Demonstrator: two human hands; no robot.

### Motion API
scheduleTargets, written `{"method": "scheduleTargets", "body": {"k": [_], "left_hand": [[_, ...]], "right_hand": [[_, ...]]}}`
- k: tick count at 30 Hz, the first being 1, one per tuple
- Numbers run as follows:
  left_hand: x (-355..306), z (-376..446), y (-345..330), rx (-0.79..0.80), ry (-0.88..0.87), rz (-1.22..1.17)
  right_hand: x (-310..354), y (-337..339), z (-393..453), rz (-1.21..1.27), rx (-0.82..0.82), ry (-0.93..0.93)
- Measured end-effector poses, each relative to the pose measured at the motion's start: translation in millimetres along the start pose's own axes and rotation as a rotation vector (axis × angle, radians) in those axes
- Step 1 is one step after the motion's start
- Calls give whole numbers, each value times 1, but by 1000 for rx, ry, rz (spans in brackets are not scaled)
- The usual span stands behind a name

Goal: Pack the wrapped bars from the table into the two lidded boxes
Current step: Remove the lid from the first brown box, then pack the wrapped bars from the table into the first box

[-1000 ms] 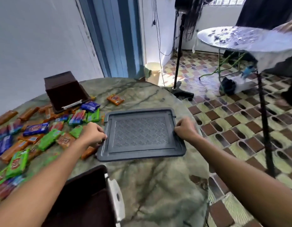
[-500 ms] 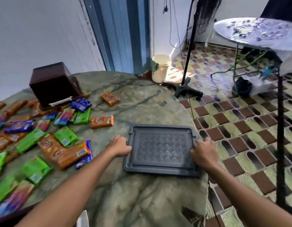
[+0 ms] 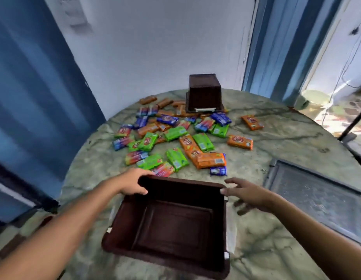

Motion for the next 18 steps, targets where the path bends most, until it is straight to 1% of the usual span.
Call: {"method": "scheduleTargets", "body": {"k": [1, 3, 4, 6, 8, 11, 15, 18], "left_hand": [[11, -6, -5, -67, -14, -14], [31, -15, -14, -203, -7, -36], [43, -17, -17, -251, 4, -55], [71, -24, -21, -308, 40, -81], [89, -25, -22, -316, 53, -98], [92, -26, -16, -335, 25, -114], [86, -21, -9, -354, -7, -101], [77, -11, -3, -344, -44, -125]], "right_hand": [[10, -17, 8, -51, -24, 27], [26, -43, 27, -122, -138, 90], [31, -53, 37, -156, -210, 104], [38, -74, 58, -235, -296, 111], [40, -85, 69, -261, -333, 109], [41, -89, 75, -305, -388, 92], [45, -88, 69, -358, -405, 68], [46, -74, 65, -366, -420, 47]]}}
Point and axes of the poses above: each hand's wrist, its own z-axis towards the middle knuckle, its own y-axis out of the back of the hand, x = y × z, the point moved 3 cm from there along z, towards the middle knuckle, and after that the axes turned 13 degrees about x, right-handed, at the moved point
